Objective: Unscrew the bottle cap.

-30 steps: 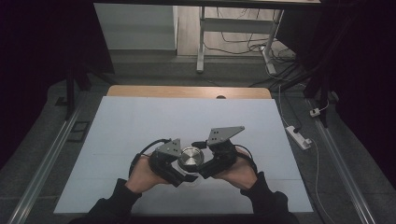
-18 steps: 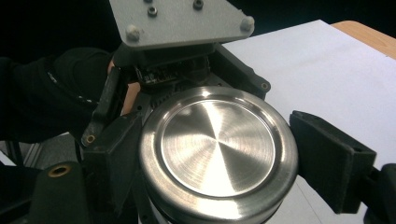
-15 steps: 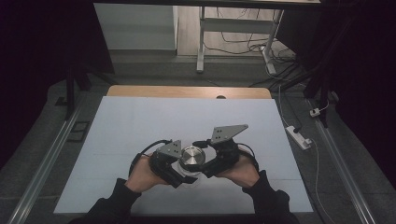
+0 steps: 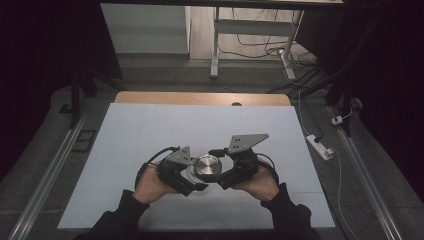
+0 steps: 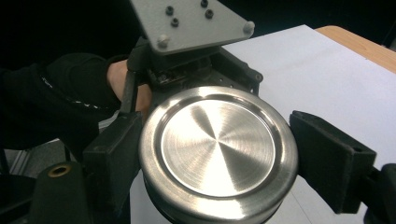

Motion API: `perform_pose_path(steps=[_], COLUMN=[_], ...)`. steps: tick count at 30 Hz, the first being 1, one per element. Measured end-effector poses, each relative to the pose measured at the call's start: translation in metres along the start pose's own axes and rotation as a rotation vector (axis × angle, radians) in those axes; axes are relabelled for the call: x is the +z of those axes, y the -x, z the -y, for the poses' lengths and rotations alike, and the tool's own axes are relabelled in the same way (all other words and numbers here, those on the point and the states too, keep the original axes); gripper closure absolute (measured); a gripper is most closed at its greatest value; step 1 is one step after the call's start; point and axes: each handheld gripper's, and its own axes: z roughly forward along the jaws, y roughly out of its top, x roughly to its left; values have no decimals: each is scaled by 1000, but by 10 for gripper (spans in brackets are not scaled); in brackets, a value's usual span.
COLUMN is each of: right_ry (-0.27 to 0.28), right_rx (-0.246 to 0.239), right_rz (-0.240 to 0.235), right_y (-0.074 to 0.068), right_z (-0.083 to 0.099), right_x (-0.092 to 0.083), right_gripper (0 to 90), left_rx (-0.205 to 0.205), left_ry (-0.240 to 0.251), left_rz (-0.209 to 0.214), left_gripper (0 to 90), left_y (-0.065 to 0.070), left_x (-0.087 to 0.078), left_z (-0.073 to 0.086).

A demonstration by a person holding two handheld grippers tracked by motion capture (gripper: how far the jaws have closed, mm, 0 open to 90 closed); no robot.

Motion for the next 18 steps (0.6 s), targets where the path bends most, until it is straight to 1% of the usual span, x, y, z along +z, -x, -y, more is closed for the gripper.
perform_pose_path(steps=[1,3,5,7,9,11,12,16,18], right_ry=[0,0,1,6,4,4,5,3,0], right_rx=[0,-4,-6,-8,-11,-13,-18,-21,-25], right_rz=[0,7,12,19,26,26,28,30,31], right_y=[0,0,-1,-1,-3,-3,-4,-6,-7], right_z=[0,0,0,1,1,1,1,2,3], right_x=[0,-1,-1,-2,-3,-3,-3,-2,-2], right_gripper=[197,198,197,197,197,197,197,197,197], left_rx=[0,-20,-24,-40,-45,-51,-61,-76,-84], left_ry=[0,10,12,22,25,24,26,33,38], left_rz=[0,-19,-25,-44,-50,-64,-79,-95,-114], left_gripper=[160,160,160,160,160,160,160,160,160], left_y=[0,-3,-4,-6,-7,-10,-12,-15,-18], left_x=[0,-1,-2,-4,-4,-6,-7,-9,-11], left_z=[0,2,2,3,4,5,6,8,9])
